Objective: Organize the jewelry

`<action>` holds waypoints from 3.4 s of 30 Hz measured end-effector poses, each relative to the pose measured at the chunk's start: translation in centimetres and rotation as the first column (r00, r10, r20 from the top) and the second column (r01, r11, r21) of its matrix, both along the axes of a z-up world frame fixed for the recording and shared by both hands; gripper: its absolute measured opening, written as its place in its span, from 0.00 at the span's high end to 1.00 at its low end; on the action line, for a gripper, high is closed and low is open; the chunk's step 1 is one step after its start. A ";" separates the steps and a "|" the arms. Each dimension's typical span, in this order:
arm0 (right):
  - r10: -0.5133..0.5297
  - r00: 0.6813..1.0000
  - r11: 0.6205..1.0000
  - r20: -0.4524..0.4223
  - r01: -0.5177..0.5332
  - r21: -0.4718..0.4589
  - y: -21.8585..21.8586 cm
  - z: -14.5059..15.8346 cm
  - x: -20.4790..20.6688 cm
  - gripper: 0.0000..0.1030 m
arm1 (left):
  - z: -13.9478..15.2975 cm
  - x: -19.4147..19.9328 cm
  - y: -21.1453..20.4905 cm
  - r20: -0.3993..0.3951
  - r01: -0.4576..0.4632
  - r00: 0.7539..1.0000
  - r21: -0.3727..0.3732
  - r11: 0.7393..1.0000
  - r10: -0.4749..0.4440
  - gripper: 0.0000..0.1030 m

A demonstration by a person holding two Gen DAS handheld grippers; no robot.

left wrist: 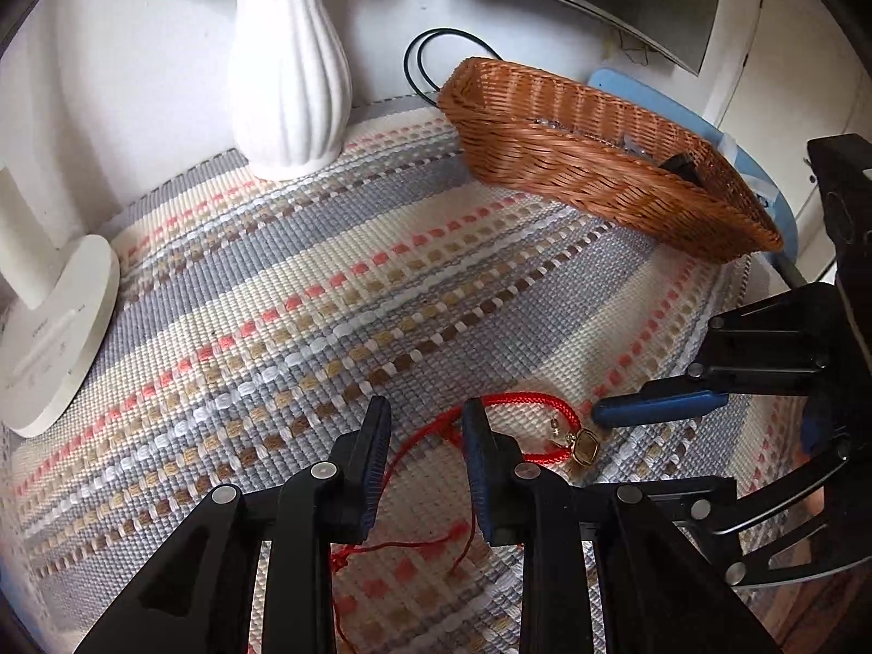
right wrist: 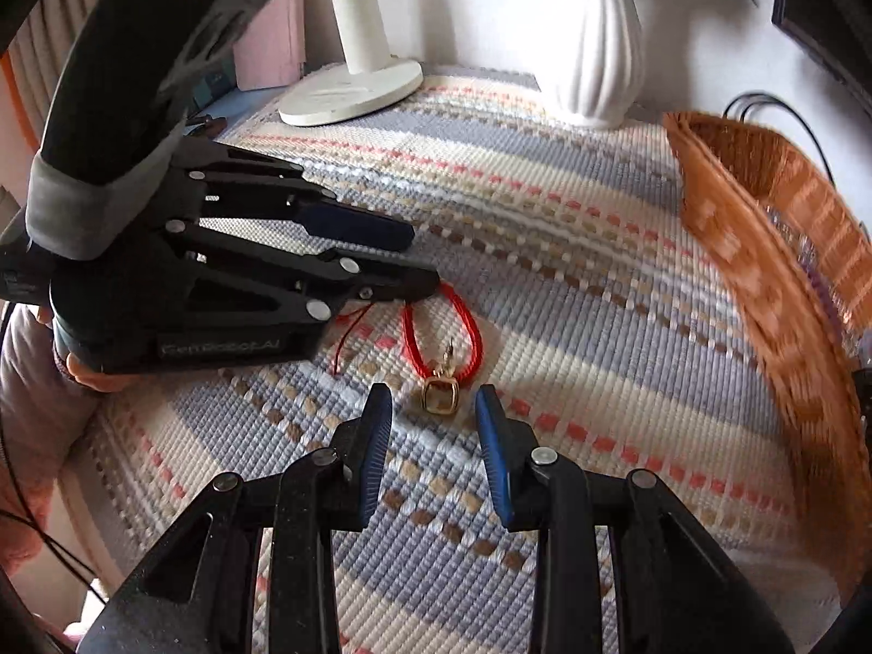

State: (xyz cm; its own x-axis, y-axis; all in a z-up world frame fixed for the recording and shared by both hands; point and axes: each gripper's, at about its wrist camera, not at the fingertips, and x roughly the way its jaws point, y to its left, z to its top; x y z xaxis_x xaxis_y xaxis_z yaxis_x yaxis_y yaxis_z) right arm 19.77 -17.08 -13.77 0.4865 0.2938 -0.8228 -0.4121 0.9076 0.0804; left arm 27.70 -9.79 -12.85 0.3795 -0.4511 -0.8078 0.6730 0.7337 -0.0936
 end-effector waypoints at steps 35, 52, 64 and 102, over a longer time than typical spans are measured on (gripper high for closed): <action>-0.191 0.972 0.970 0.140 0.164 0.181 -9.5 8.1 -6.9 0.84 | 5.5 -1.4 1.7 0.102 -0.036 0.993 -0.139 0.990 0.051 0.93; -0.525 0.844 0.832 0.114 0.480 0.278 -26.9 12.0 -6.5 0.84 | 13.2 -1.6 -14.9 0.140 0.135 0.984 -0.198 0.971 -0.108 0.93; -0.524 0.851 0.812 -0.032 0.511 0.283 -28.9 7.5 -3.4 0.84 | 7.8 -3.2 -23.7 0.059 0.291 0.956 -0.089 0.953 -0.287 0.93; -0.609 0.727 0.790 0.317 0.518 0.329 -16.2 21.8 -16.8 0.43 | 21.6 -16.5 -1.0 0.321 -0.110 0.922 -0.325 0.939 0.219 0.26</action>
State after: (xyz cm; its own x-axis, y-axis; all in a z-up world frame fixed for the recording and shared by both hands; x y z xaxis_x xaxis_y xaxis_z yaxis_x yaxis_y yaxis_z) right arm 2.93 -33.31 8.04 0.8769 -0.0024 -0.4807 0.1340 0.9615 0.2397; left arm 11.18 -10.76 8.72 0.7000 -0.5542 -0.4505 0.5746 0.8116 -0.1056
